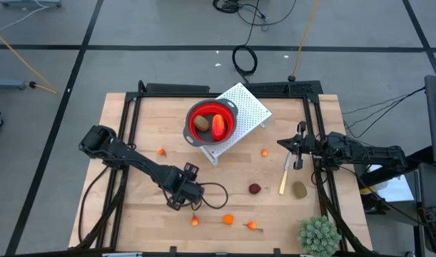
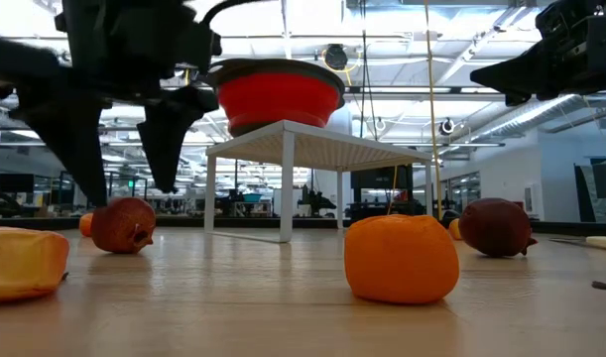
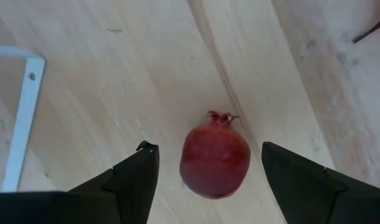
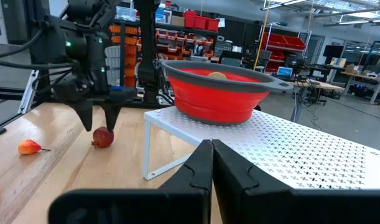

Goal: Pick & Place Fruit
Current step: Put the left pomegranate into the red strainer bowl on the shelf

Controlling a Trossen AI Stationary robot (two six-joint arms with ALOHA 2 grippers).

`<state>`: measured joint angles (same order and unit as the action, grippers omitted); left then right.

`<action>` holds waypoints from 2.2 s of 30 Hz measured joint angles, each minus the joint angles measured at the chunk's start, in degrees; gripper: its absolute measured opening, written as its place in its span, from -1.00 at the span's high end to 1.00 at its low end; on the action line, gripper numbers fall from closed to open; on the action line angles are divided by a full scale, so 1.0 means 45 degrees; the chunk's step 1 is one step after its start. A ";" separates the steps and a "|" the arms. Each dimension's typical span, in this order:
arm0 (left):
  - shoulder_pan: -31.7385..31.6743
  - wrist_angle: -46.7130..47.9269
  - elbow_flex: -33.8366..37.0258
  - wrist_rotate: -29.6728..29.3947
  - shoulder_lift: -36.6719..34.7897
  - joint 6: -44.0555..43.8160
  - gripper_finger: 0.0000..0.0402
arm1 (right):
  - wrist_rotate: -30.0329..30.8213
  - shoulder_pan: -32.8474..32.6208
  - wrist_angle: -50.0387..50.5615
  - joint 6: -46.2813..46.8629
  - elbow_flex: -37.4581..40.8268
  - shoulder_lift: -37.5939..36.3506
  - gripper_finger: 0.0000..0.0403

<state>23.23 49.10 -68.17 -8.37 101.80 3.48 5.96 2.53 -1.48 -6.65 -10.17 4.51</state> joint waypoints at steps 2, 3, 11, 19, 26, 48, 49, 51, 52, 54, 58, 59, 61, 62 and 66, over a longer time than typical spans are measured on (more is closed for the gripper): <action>-0.0055 -0.0025 0.0211 0.0174 0.0000 0.0125 -0.41 | 0.0000 -0.0001 -0.0001 0.0000 0.0000 0.0002 1.00; -0.0087 -0.0025 0.0303 0.0303 0.0000 0.0151 -0.41 | 0.0000 0.0000 0.0001 0.0003 0.0000 0.0003 1.00; -0.0244 -0.1223 0.0877 0.0541 0.0000 0.0684 -0.41 | 0.0000 0.0002 -0.0004 0.0001 0.0000 0.0000 1.00; -0.0332 -0.2099 0.1641 0.0629 0.0000 0.1191 -0.41 | 0.0000 0.0000 -0.0004 0.0003 0.0000 0.0005 1.00; -0.0327 -0.2123 0.1756 0.0620 0.0000 0.1220 -0.41 | 0.0001 -0.0001 -0.0003 0.0003 0.0000 0.0001 1.00; -0.0327 -0.2199 0.1756 0.0386 0.0000 0.1202 0.09 | 0.0005 0.0002 -0.0001 0.0002 0.0000 0.0003 1.00; -0.0327 -0.2214 0.1756 0.0391 0.0000 0.1197 0.11 | 0.0005 0.0004 -0.0003 -0.0002 0.0000 0.0000 1.00; -0.0327 -0.2212 0.1748 0.0391 0.0000 0.1175 0.14 | 0.0005 -0.0001 -0.0002 0.0001 0.0000 0.0000 1.00; -0.0327 -0.2192 0.1729 0.0407 -0.0015 0.1103 0.13 | 0.0005 0.0000 -0.0004 0.0003 0.0000 0.0000 1.00; -0.0327 -0.2064 0.1609 0.0506 -0.0029 0.0829 0.10 | 0.0005 -0.0001 -0.0004 -0.0001 0.0000 0.0000 1.00; -0.0322 -0.1114 0.0870 0.0478 -0.0034 -0.0153 0.00 | 0.0005 0.0001 -0.0004 -0.0001 0.0000 0.0001 1.00; -0.0327 -0.0747 0.0620 0.0473 -0.0034 -0.0437 -0.01 | 0.0005 0.0002 -0.0004 -0.0002 0.0000 0.0005 1.00; -0.0327 -0.0174 0.0111 0.0464 -0.0039 -0.1081 -0.01 | 0.0005 0.0001 -0.0004 -0.0002 0.0000 0.0000 1.00; -0.0327 0.0044 -0.0146 0.0459 -0.0039 -0.1402 -0.01 | 0.0005 0.0000 -0.0004 0.0002 0.0000 0.0001 1.00; -0.0327 0.0552 -0.1247 0.0910 -0.0039 -0.2310 0.07 | 0.0005 0.0003 -0.0004 -0.0002 0.0000 0.0000 1.00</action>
<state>21.76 51.59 -73.78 -4.28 101.62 -6.91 5.98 2.54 -1.50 -6.65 -10.17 4.51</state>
